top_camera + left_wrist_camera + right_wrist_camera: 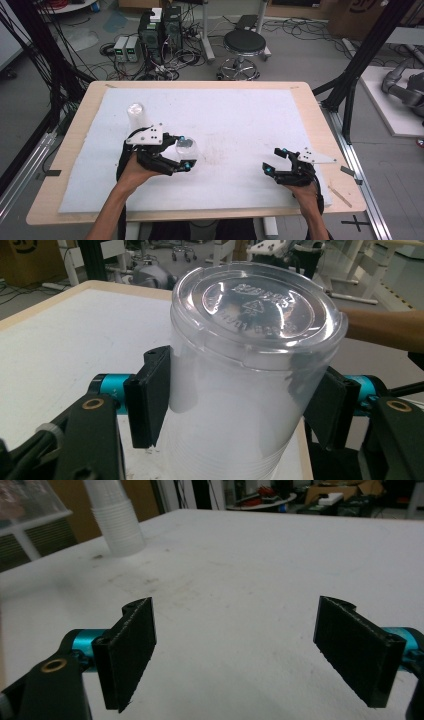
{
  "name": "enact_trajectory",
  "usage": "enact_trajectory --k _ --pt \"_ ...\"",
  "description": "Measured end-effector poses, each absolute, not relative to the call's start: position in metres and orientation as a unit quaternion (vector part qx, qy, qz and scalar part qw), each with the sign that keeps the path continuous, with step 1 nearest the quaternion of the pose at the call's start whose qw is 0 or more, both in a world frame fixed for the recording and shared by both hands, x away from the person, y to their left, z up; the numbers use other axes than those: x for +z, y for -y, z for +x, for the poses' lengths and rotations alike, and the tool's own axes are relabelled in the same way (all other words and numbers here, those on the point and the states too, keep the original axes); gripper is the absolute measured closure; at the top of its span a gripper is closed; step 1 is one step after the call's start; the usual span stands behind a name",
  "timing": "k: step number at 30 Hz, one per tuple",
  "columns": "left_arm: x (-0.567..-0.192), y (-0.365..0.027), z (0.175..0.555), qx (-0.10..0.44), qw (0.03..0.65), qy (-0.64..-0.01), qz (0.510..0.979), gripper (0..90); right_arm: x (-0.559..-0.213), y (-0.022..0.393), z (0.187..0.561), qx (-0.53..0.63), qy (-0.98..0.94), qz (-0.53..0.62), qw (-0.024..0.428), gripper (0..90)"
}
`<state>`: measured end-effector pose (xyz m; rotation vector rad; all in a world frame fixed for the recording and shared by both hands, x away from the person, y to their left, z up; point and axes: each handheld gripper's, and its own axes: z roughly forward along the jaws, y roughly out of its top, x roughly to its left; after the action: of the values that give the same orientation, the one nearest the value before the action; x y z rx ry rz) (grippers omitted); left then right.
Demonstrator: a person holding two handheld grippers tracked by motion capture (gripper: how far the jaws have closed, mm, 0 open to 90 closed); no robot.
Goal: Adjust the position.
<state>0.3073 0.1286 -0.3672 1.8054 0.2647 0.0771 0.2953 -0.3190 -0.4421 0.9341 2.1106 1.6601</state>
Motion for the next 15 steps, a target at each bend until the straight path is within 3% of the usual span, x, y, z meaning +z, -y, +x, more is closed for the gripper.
enact_trajectory --k 15 --pt "-0.361 -0.113 0.307 0.017 0.621 -0.089 0.778 34.7 -0.386 0.278 0.292 0.611 -0.764 0.194 0.077 17.2"
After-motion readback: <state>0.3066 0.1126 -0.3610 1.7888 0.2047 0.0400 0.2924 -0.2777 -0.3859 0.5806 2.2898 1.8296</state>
